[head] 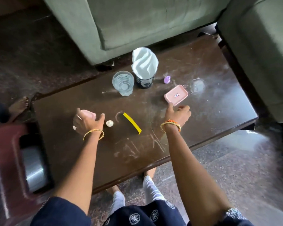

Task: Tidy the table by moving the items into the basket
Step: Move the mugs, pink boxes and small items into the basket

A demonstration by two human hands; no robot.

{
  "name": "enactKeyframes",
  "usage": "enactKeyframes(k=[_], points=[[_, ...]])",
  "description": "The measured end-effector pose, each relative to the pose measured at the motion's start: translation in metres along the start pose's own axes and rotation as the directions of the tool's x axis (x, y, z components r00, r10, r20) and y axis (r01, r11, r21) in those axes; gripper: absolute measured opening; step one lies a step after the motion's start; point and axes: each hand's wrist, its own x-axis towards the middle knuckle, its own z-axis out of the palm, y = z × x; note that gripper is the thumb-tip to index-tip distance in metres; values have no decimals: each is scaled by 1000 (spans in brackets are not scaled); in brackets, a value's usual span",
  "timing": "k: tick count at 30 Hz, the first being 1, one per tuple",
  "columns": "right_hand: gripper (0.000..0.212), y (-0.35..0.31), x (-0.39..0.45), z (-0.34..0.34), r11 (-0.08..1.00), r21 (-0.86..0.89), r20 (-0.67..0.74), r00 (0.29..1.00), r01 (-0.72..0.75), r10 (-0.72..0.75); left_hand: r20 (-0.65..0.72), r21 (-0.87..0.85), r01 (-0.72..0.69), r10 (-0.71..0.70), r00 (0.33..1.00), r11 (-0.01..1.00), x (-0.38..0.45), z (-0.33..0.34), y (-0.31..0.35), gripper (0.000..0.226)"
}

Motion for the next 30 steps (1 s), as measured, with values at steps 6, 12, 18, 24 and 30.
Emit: enactKeyframes(k=[6,12,18,24,30], points=[[75,-18,36,26,980,-108,113,978,-164,176,28,144,107,-112,993,984,1,22,4,83],[81,-21,52,41,962,-136,131,959,-235,253,-126,73,296,-285,950,952,-8,30,-3,74],[80,-19,54,44,958,-122,123,953,-261,275,-91,-61,442,-446,890,895,-11,28,-1,68],[74,-18,33,34,974,-93,128,967,-208,219,-102,-142,378,-393,914,915,-19,20,7,68],[69,0,-42,8,994,-43,357,930,105,-83,12,-237,454,-464,885,859,-47,-2,6,77]])
